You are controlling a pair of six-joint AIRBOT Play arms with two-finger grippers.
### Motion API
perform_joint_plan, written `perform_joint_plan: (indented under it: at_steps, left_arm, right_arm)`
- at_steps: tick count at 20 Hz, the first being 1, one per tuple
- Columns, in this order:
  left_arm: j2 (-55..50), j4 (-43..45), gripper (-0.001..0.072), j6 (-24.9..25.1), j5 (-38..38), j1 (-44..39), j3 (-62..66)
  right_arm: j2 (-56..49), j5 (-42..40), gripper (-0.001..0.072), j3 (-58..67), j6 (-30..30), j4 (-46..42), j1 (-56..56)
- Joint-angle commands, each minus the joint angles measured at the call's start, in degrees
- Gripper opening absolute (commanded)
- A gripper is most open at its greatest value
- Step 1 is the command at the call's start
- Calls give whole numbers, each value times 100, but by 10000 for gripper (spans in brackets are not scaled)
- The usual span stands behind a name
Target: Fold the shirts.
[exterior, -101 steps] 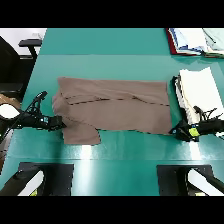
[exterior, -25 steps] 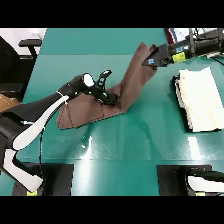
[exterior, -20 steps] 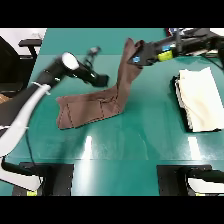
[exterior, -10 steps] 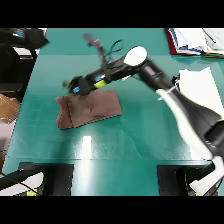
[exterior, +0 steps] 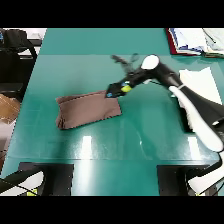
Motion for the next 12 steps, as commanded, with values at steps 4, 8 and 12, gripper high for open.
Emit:
perform_joint_plan:
  at_steps: [4, 8, 12]
  left_arm:
    - [7, -129, 26, 2, 254, -304, -367]
    - [-17, -127, 26, 2, 566, -634, -553]
    - [-44, -136, 25, 0, 579, -678, -553]
  right_arm:
    - [317, -697, 613, -1679, 278, 105, -1113]
    - [-256, -933, 613, -1637, 208, 800, -702]
    - [-935, -885, 547, -841, 168, 903, -79]
